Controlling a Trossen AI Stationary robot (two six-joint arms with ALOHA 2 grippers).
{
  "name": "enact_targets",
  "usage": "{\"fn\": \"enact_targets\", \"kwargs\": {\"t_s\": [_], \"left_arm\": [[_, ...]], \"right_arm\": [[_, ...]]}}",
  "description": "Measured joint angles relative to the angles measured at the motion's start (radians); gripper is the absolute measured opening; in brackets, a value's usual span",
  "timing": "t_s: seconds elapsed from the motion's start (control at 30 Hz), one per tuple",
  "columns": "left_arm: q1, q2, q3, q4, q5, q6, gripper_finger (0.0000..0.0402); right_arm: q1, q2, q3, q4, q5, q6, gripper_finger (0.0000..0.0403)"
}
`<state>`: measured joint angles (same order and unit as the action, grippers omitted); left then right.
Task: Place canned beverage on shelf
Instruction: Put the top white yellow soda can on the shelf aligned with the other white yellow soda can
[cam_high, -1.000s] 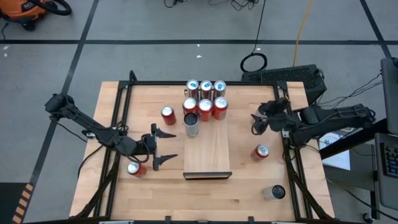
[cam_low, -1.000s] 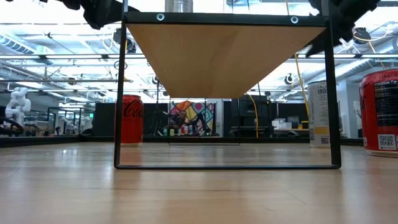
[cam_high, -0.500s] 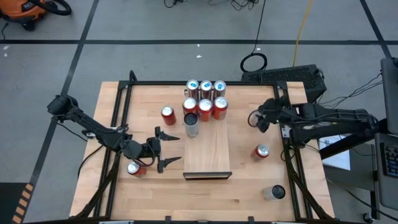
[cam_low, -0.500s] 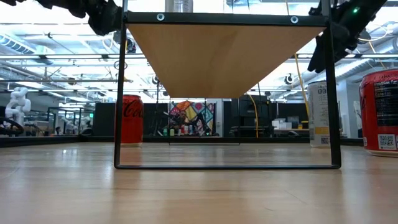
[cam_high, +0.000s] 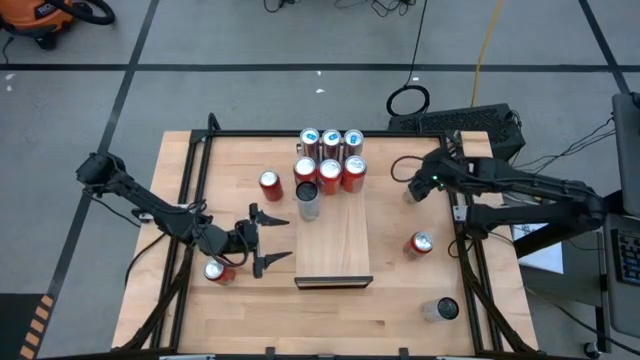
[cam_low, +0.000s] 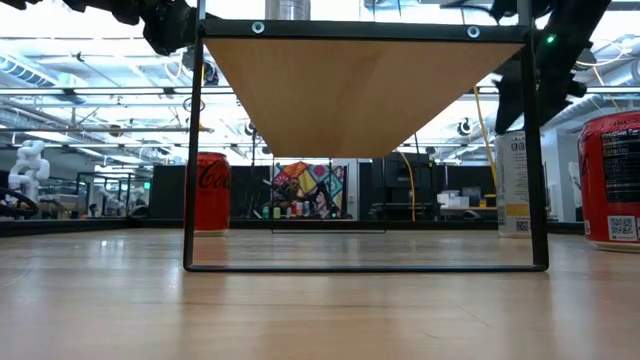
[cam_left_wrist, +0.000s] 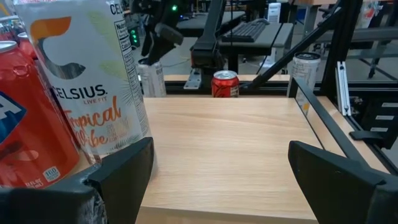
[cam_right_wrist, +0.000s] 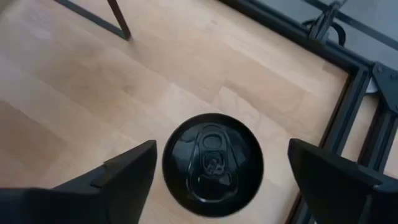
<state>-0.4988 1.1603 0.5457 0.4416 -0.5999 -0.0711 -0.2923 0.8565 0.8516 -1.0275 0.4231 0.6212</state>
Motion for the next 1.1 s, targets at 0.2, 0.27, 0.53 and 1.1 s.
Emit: {"fn": "enact_targets", "kwargs": {"t_s": [0.2,0.27,0.53,1.1], "left_arm": [[-0.001,0.000,0.000,-0.001,0.000,-0.001,0.0369],[0.000,0.000,0.000,-0.001,0.000,-0.001,0.0369],[0.000,0.000,0.000,-0.001,0.000,-0.001,0.0369],[0.000,0.000,0.000,-0.004,0.000,-0.002,0.0369]], "right_arm": [[-0.037,0.073,0.000,0.006,-0.005,-0.009,0.0368],[-0.044,0.092,0.000,0.002,-0.018,-0.013,0.0369],[-0.055,0.166,0.000,0.006,-0.071,-0.050,0.0355],[-0.055,0.188,0.000,0.008,-0.114,-0.063,0.0245]]}}
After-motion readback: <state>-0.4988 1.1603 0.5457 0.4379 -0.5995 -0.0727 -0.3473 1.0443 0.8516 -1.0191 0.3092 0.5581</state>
